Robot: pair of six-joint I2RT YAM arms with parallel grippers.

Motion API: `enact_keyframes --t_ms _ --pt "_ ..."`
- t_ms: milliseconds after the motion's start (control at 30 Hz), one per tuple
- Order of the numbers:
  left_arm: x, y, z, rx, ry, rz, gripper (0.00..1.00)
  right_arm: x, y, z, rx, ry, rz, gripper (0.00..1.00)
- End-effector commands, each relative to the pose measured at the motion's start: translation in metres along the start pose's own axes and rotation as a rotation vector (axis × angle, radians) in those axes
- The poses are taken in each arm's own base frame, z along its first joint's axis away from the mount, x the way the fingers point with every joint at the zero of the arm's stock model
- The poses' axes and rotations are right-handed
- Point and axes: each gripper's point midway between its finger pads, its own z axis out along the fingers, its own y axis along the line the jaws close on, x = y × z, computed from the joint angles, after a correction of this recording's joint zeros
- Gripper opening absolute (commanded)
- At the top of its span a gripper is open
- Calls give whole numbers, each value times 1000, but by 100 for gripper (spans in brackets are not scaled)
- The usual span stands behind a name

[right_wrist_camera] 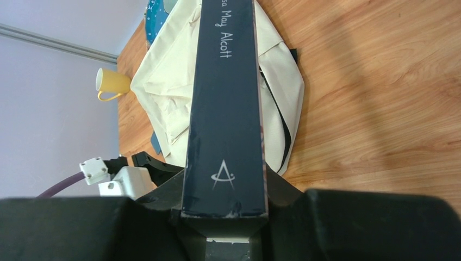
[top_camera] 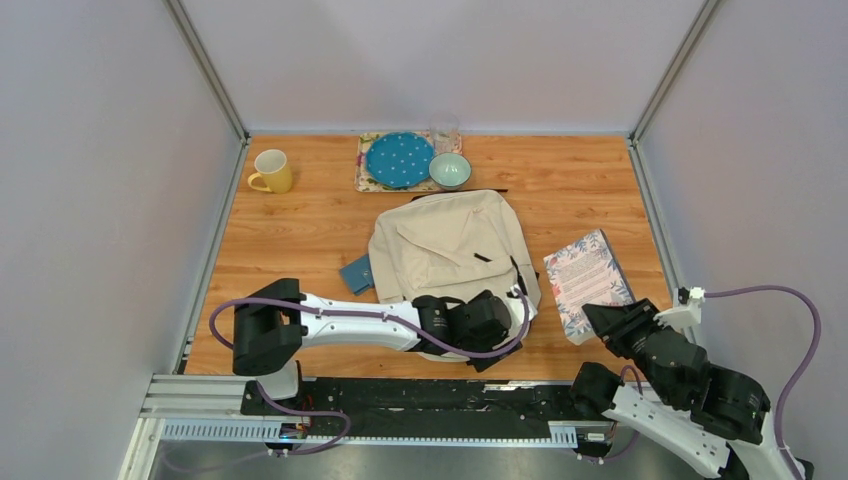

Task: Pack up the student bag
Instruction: Place the book in the student bag.

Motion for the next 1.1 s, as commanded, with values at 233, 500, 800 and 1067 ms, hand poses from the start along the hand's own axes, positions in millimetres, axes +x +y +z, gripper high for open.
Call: enact_keyframes --t_ms 233,500,800,1067 --pt "-2 11 12 -93 36 27 69 -29 12 -11 -73 -101 126 0" --pt "-4 16 7 -112 24 33 17 -31 10 -10 -63 -113 128 0" --pt "-16 24 -5 -158 -24 -3 0 -31 10 -11 -62 -106 131 0" --pt "-52 55 -42 -185 -177 -144 0 -36 0 -19 -34 -108 123 0"
